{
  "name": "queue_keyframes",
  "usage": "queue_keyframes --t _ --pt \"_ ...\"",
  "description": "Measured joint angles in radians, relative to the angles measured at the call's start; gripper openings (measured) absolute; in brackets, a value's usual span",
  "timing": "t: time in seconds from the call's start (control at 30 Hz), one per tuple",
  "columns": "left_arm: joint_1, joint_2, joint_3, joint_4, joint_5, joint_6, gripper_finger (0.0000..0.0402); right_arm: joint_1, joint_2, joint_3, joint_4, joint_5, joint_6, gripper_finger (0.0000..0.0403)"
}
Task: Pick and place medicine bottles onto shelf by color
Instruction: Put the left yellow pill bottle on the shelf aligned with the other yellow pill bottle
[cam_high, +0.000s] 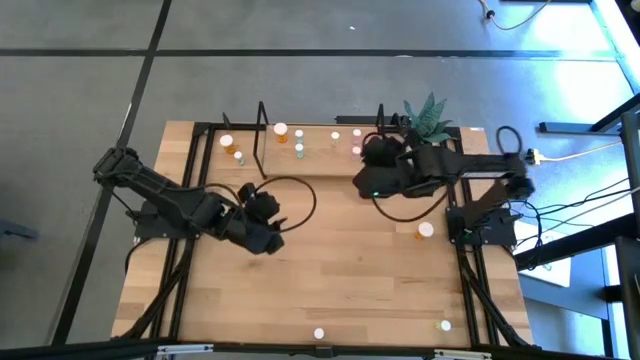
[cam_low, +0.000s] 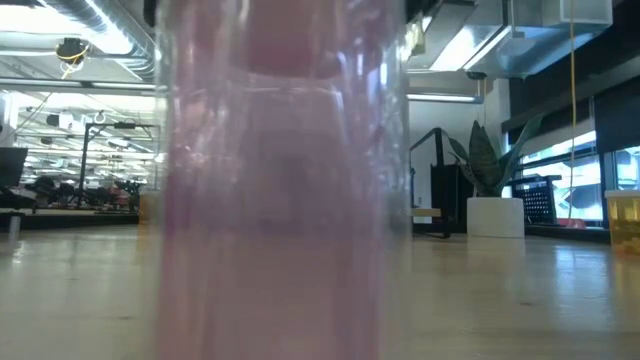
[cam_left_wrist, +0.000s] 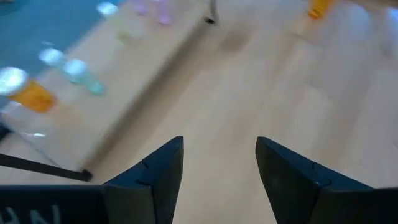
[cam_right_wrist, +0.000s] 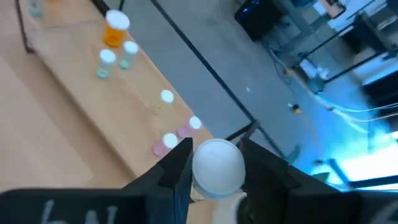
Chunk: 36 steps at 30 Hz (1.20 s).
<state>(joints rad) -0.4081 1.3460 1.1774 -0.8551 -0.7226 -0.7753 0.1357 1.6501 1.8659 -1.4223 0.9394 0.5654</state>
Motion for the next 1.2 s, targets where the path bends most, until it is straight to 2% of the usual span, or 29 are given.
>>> queue_keyframes --t 0.1,0.23,0.5,0.67,0.9,1.07,1.2 --pt "0.028 0.000 0.000 0.000 -0.057 0.000 0.0194 -0.007 -0.092 -0.165 0.244 -0.049 -0.058 0.0122" --pt "0.071 0.000 0.000 0.003 -0.065 0.000 0.0194 -0.019 -0.175 -0.364 0.621 -0.138 -0.199 0.0122" --pt "0.138 0.000 0.000 0.002 -0.065 0.000 0.0194 -0.088 -0.191 -0.649 1.198 -0.369 -0.405 0.0122" --pt "0.167 0.000 0.000 0.002 -0.065 0.000 0.0194 -0.139 -0.191 -0.778 1.368 -0.417 -0.474 0.0122" --pt "0.220 0.000 0.000 -0.013 -0.065 0.000 0.0194 -0.201 -0.184 -0.891 1.459 -0.430 -0.542 0.0122" --pt "0.288 0.000 0.000 -0.032 -0.065 0.000 0.0194 -0.252 -0.104 -0.855 1.529 -0.491 -0.587 0.0122" --pt "0.347 0.000 0.000 -0.060 -0.062 0.047 0.0194 -0.279 -0.014 -0.767 1.486 -0.470 -0.666 0.0122"
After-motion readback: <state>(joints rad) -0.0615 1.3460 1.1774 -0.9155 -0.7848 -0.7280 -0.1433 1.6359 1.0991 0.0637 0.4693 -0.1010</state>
